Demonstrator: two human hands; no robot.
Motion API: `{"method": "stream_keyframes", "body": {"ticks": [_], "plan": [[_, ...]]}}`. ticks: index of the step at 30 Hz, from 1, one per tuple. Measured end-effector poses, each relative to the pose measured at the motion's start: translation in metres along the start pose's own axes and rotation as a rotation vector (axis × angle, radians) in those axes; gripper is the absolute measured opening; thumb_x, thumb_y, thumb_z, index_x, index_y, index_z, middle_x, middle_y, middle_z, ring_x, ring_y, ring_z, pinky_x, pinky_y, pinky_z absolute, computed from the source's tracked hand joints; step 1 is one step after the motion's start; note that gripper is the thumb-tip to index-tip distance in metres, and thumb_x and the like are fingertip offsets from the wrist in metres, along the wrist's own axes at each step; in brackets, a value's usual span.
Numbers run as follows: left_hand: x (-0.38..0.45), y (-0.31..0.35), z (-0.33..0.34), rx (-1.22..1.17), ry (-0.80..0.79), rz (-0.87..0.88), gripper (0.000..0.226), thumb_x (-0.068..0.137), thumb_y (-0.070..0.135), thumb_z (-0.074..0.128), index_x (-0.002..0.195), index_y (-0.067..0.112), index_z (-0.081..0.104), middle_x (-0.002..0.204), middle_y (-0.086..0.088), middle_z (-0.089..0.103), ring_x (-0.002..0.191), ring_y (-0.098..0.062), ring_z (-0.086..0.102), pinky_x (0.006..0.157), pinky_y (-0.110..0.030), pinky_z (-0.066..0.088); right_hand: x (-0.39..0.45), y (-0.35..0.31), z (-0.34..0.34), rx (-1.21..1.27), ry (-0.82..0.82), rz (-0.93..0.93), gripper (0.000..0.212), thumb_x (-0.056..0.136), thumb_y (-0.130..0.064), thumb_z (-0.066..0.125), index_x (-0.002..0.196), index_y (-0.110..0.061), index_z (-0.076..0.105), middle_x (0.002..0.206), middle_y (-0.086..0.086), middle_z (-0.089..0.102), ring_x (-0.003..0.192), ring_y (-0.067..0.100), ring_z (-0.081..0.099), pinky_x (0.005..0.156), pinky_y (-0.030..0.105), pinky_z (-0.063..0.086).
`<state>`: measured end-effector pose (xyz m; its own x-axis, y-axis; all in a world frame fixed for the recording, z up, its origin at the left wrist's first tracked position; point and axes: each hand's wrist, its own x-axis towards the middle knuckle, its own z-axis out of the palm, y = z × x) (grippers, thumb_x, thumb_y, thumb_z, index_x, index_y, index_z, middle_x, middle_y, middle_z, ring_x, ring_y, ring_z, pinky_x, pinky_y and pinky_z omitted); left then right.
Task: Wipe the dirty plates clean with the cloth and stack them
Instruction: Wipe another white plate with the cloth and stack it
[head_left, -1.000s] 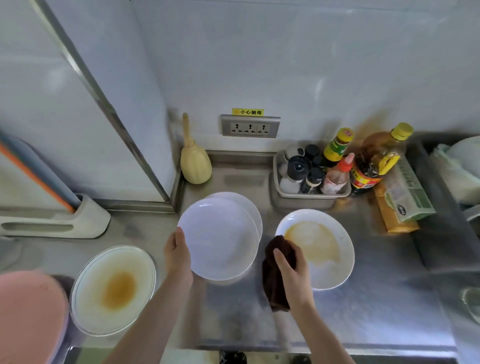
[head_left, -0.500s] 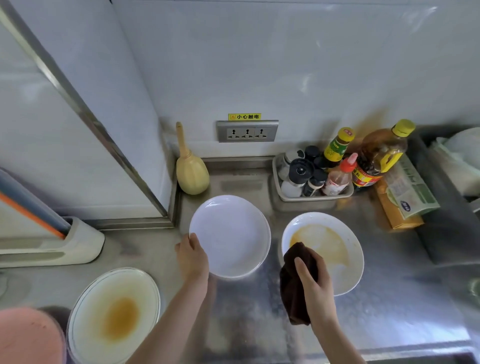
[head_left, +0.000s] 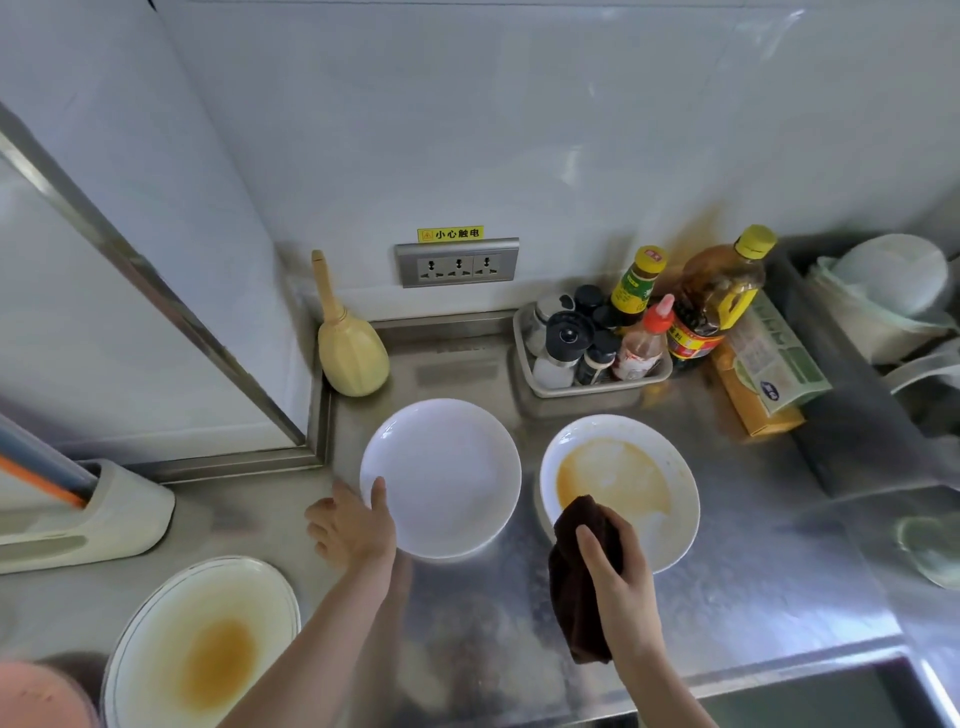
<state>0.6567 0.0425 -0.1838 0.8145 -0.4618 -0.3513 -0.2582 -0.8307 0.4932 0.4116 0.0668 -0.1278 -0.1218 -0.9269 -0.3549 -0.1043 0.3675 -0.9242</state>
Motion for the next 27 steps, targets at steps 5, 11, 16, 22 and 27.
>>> {"method": "stream_keyframes", "body": {"ticks": [5, 11, 16, 22, 27], "plan": [[-0.044, 0.036, -0.002, -0.186, 0.073, 0.439, 0.031, 0.090, 0.021, 0.057, 0.116, 0.003, 0.055, 0.116, -0.017, 0.054, 0.104, -0.034, 0.053, 0.087, -0.041, 0.043, -0.005, 0.001, -0.027, -0.030, 0.060, 0.001, 0.025, 0.092, -0.021, 0.058, 0.115, -0.029, 0.058, 0.103, -0.012, 0.065, 0.101, 0.005, 0.058, 0.086, 0.029, 0.043], [-0.123, 0.066, 0.042, -0.125, -0.608, 0.458, 0.027, 0.088, 0.030, 0.054, 0.109, 0.013, 0.051, 0.094, -0.010, 0.068, 0.081, -0.030, 0.067, 0.080, -0.043, 0.054, -0.005, 0.010, -0.081, -0.010, 0.162, 0.046, 0.022, 0.100, -0.031, 0.039, 0.110, -0.032, 0.058, 0.109, -0.006, 0.064, 0.105, 0.012, 0.058, 0.091, 0.033, 0.044], [-0.152, 0.064, 0.078, -0.085, -0.710, 0.256, 0.044, 0.092, 0.023, 0.050, 0.130, 0.014, 0.031, 0.106, -0.020, 0.066, 0.059, -0.023, 0.062, 0.060, -0.029, 0.051, 0.003, 0.020, -0.116, -0.032, 0.117, 0.042, 0.028, 0.093, -0.019, 0.042, 0.113, -0.032, 0.056, 0.115, -0.001, 0.061, 0.107, 0.012, 0.056, 0.090, 0.030, 0.046], [-0.178, 0.070, 0.095, -0.344, -0.429, 0.101, 0.034, 0.090, 0.001, 0.051, 0.115, 0.007, 0.029, 0.108, -0.015, 0.056, 0.081, -0.033, 0.061, 0.069, -0.037, 0.052, 0.019, 0.020, -0.139, -0.119, 0.019, 0.035, 0.032, 0.099, -0.014, 0.042, 0.123, -0.034, 0.050, 0.119, -0.016, 0.055, 0.112, 0.001, 0.049, 0.089, 0.021, 0.040], [-0.173, 0.077, 0.106, -0.533, -0.513, -0.049, 0.041, 0.089, 0.000, 0.044, 0.128, 0.011, 0.036, 0.118, -0.011, 0.052, 0.086, -0.025, 0.060, 0.071, -0.039, 0.056, 0.035, 0.017, -0.139, -0.137, -0.057, 0.011, 0.034, 0.100, -0.011, 0.040, 0.121, -0.036, 0.048, 0.121, -0.016, 0.055, 0.108, -0.013, 0.048, 0.082, 0.002, 0.039]]}}
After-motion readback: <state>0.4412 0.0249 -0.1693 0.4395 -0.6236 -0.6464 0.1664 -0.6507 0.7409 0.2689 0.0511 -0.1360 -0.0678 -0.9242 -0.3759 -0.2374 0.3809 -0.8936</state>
